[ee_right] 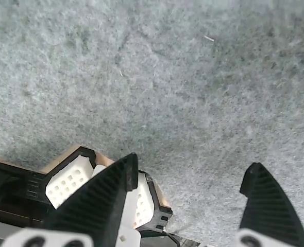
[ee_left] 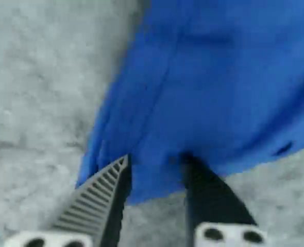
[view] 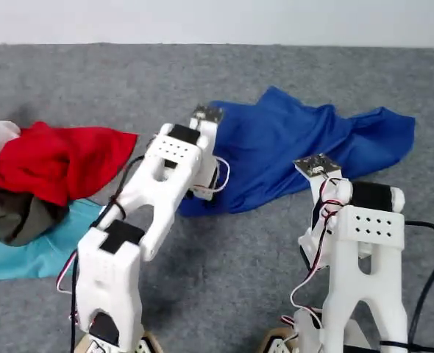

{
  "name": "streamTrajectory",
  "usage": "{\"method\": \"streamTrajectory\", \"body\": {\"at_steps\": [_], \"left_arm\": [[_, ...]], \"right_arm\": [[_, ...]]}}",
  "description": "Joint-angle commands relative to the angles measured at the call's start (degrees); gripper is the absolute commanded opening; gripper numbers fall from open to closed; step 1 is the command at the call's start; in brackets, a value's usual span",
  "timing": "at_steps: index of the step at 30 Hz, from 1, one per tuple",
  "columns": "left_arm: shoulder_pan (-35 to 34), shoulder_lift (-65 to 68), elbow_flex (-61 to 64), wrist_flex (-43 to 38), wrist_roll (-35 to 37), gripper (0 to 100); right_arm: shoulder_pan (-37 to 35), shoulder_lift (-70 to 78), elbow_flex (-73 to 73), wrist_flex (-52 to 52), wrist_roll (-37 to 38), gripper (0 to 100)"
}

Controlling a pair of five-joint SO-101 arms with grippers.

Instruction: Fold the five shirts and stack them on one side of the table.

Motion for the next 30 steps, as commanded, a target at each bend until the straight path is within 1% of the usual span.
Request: {"method": "streamTrajectory", "body": {"at_steps": [1,6,9,11,17,19,21,25,27,30], "left_arm": [[0.44,4.04,-0.13,3.60,0.53,1],[-0.09,5.19,-1.89,11.60,0.44,1],[-0.44,5.10,-6.64,20.66,0.44,1],[-2.55,4.31,-7.69,20.84,0.44,1],[-16.53,-3.78,-7.69,20.75,0.53,1],[-21.19,-6.95,-7.69,20.75,-0.88,1],[-24.35,-9.32,-7.69,20.75,-3.69,1],[-25.05,-12.04,-7.08,20.75,-9.14,3],[-24.88,-13.36,-6.99,20.75,-9.93,8],[-24.88,-15.21,-6.99,20.75,-9.93,19]], "right_arm": [[-0.40,-0.22,-0.26,1.71,0.53,33.0],[-0.22,-0.22,-0.26,1.71,0.53,33.0],[-0.22,-0.22,-0.26,1.71,0.53,33.0],[-0.22,-0.22,-0.26,1.71,0.53,33.0],[-0.13,-0.22,-0.26,1.71,0.53,33.0],[-0.22,-0.22,-0.26,1.71,0.53,33.1],[-0.40,-0.22,-0.26,1.71,0.53,33.1],[-0.40,-0.22,-0.26,0.04,0.53,33.3],[-0.40,-0.22,-0.26,-0.84,0.53,34.4],[-0.40,-0.22,-0.26,-1.80,0.44,43.6]]}}
